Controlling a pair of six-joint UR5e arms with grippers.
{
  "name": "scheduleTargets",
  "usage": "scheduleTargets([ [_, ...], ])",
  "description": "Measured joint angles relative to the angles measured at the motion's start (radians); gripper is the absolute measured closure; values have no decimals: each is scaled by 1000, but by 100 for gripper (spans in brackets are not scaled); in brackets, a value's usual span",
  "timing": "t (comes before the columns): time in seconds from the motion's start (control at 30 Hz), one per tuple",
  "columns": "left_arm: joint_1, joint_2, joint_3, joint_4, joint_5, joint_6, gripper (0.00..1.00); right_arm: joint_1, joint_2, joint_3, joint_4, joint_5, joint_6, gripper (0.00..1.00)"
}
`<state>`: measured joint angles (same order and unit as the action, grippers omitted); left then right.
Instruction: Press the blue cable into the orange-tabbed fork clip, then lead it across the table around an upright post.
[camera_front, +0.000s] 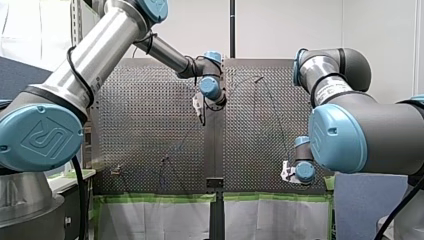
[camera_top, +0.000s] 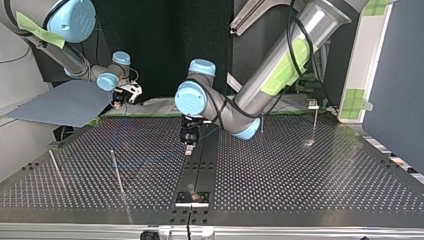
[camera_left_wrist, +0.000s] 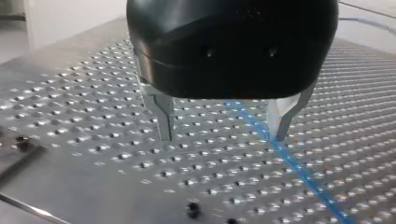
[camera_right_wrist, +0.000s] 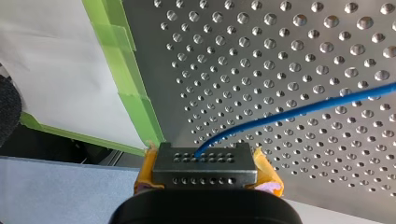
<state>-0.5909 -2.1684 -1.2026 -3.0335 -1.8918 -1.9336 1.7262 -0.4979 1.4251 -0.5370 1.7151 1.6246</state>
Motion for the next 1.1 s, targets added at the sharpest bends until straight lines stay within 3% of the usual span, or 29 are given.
scheduleTargets([
  [0.33,-5,-1,0,-96,6,-3,2,0,0,0,0,0,0,100],
  [0.63,-6,-1,0,-102,33,-17,2,0,0,0,0,0,0,100],
  [1.1,-6,-1,0,-91,39,-18,2,0,0,0,0,0,0,100],
])
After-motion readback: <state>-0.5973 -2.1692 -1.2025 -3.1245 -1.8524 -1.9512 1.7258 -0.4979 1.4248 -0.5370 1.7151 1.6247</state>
